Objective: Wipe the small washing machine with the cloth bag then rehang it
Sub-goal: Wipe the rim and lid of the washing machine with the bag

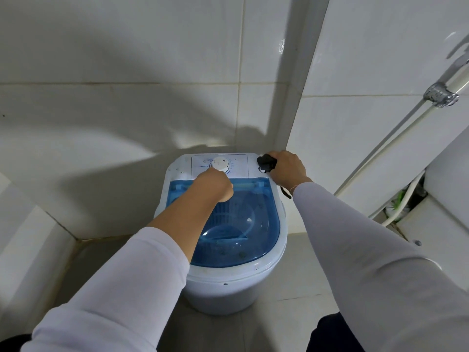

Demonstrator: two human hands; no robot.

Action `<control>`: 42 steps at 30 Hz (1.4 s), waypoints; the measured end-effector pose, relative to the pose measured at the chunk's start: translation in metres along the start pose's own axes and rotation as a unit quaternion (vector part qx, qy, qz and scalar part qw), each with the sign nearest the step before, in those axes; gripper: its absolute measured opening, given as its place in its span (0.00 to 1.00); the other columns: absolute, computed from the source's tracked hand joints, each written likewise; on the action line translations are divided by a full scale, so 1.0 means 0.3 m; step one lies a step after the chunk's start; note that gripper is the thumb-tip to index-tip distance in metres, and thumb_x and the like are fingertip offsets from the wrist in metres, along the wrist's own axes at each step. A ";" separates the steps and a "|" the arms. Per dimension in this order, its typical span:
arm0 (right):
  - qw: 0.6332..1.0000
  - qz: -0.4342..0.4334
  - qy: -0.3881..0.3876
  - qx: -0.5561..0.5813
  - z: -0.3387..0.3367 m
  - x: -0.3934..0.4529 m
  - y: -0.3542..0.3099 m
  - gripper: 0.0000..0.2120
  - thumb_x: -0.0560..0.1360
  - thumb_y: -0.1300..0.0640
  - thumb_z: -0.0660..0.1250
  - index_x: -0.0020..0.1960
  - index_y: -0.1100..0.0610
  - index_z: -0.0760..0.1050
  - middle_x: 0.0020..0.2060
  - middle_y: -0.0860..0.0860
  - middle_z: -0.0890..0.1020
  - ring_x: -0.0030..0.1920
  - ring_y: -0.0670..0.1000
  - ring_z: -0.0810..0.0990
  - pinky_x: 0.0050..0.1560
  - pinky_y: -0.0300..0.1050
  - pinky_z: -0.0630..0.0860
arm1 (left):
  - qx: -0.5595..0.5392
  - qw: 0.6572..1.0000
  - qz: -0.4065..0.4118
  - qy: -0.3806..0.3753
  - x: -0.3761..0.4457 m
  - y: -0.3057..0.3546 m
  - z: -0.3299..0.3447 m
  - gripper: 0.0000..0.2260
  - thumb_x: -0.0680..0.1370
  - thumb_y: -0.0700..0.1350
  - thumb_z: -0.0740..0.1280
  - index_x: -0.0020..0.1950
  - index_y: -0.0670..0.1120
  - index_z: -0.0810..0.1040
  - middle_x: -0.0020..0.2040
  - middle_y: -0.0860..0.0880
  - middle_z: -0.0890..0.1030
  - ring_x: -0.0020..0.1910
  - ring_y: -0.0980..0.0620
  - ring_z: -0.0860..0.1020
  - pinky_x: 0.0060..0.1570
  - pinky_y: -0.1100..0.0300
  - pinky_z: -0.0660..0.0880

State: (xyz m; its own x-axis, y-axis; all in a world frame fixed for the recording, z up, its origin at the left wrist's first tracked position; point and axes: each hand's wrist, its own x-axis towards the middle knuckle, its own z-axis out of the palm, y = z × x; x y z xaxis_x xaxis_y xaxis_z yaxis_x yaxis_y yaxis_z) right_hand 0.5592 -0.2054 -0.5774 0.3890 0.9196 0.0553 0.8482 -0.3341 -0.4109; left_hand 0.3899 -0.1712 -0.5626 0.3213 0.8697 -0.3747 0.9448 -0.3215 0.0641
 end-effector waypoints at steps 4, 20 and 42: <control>0.999 0.028 -0.002 0.037 0.001 -0.039 0.012 0.17 0.73 0.62 0.62 0.61 0.53 0.77 0.54 0.58 0.81 0.53 0.61 0.78 0.47 0.46 0.73 | 0.022 1.000 0.010 -0.001 -0.006 0.001 0.007 0.14 0.82 0.46 0.53 0.41 0.39 0.69 0.36 0.48 0.66 0.42 0.50 0.71 0.45 0.60 0.68; 0.998 -0.030 -0.054 -0.031 -0.040 -0.116 0.019 0.17 0.75 0.62 0.62 0.61 0.50 0.78 0.56 0.56 0.79 0.57 0.59 0.77 0.52 0.47 0.73 | 0.007 0.999 0.011 0.032 -0.020 -0.017 0.033 0.18 0.82 0.47 0.54 0.67 0.38 0.70 0.60 0.42 0.74 0.55 0.45 0.75 0.51 0.58 0.71; 0.995 0.036 -0.095 0.016 -0.057 -0.352 0.073 0.15 0.73 0.65 0.62 0.51 0.50 0.81 0.34 0.52 0.79 0.36 0.56 0.79 0.41 0.47 0.79 | -0.121 0.992 0.014 0.021 -0.061 -0.055 0.075 0.28 0.81 0.54 0.51 0.78 0.42 0.52 0.78 0.43 0.56 0.75 0.40 0.58 0.73 0.40 0.57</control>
State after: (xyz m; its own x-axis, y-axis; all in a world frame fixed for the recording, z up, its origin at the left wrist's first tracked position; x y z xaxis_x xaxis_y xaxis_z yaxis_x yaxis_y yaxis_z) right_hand 0.5428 -0.3132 -0.5767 0.3712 0.9168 -0.1477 0.8072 -0.3971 -0.4368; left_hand 0.3670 -0.1901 -0.5776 0.3455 0.8777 -0.3319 0.9217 -0.2509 0.2959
